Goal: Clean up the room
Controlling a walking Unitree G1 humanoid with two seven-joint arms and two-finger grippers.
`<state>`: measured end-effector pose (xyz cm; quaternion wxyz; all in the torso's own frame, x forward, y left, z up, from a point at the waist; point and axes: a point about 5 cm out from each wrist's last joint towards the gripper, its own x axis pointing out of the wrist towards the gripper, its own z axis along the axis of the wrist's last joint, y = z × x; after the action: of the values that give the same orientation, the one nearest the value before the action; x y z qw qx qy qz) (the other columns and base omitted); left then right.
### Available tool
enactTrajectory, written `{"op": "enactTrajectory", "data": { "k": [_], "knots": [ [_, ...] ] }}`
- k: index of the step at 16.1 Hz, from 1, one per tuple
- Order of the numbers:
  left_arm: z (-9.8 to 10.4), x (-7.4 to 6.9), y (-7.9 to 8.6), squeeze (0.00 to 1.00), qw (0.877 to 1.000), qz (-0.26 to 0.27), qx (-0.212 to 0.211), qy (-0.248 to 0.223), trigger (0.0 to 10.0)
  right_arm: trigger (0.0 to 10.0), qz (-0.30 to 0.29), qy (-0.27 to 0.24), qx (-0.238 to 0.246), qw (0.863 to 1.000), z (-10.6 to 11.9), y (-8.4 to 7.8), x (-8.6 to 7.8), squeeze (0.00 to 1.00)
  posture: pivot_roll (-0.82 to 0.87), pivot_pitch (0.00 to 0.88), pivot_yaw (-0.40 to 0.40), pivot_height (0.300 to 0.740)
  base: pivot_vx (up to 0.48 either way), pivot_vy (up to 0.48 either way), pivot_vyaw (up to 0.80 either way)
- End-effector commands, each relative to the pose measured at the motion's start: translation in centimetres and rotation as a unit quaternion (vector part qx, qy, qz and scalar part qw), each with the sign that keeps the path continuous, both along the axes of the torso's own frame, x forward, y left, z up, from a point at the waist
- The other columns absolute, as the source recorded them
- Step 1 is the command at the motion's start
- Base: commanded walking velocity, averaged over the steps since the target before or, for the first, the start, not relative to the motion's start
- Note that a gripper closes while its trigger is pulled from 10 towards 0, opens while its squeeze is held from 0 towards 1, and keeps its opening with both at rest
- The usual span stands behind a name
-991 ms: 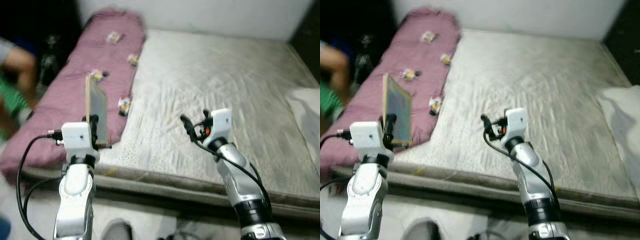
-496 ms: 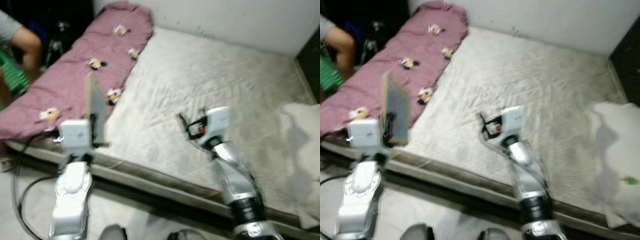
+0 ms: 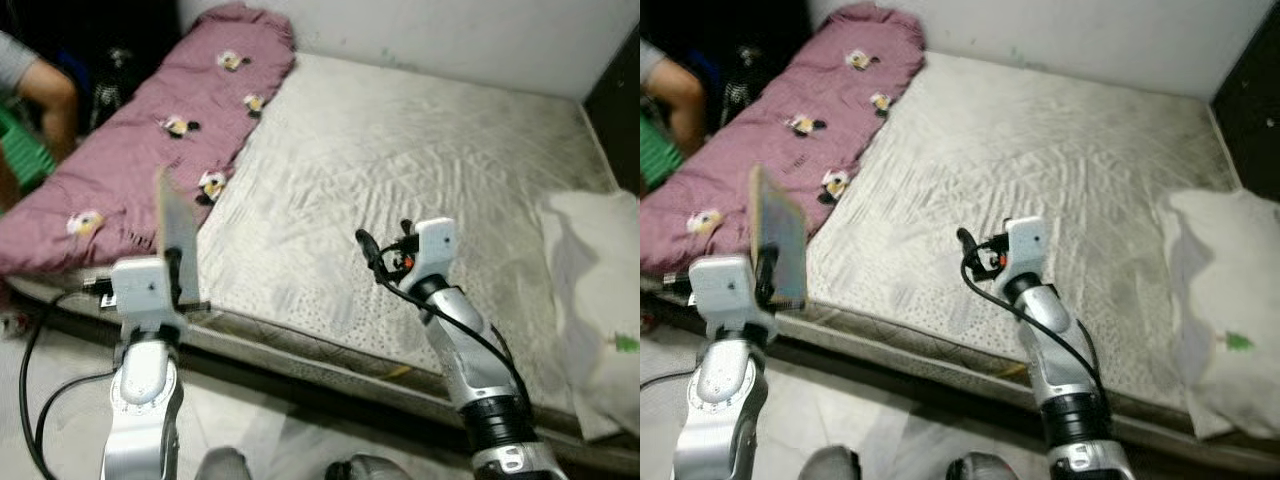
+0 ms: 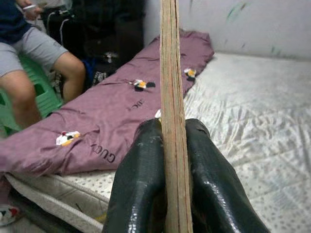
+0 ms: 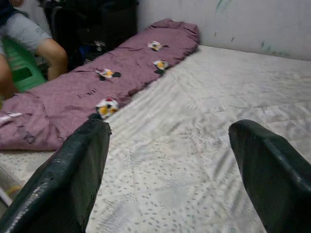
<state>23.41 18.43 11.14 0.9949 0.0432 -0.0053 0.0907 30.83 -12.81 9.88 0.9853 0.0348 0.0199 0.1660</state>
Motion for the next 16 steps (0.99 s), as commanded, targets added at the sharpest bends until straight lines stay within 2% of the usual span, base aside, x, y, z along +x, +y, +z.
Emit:
{"op": "enactTrajectory", "data": {
  "k": [1,5,7,16],
  "knots": [
    [0.9,0.2,-0.3,0.00,1.000,-0.007,0.007,-0.023,10.0,10.0,-0.005,0.000,-0.004,1.000,0.0,-0.2,0.1,0.00,0.02,0.031,-0.038,0.740,0.000,0.000,-0.80],
    [1.6,0.9,-0.5,0.00,0.999,-0.022,0.007,-0.038,10.0,10.0,-0.006,-0.005,-0.007,1.000,0.3,-0.2,0.5,0.00,0.01,0.044,-0.047,0.740,0.000,0.000,-0.43],
    [2.0,1.3,-0.5,0.00,0.999,-0.026,0.001,-0.045,10.0,10.0,-0.004,-0.010,-0.007,1.000,0.6,0.1,0.6,0.00,0.01,0.046,-0.048,0.740,0.000,-0.356,0.00],
    [2.0,1.1,-0.9,0.00,0.999,-0.030,-0.008,-0.045,10.0,10.0,-0.010,-0.009,-0.013,1.000,0.5,-0.1,0.8,0.00,0.01,0.052,-0.051,0.740,0.000,-0.372,0.00]
  ]
}}
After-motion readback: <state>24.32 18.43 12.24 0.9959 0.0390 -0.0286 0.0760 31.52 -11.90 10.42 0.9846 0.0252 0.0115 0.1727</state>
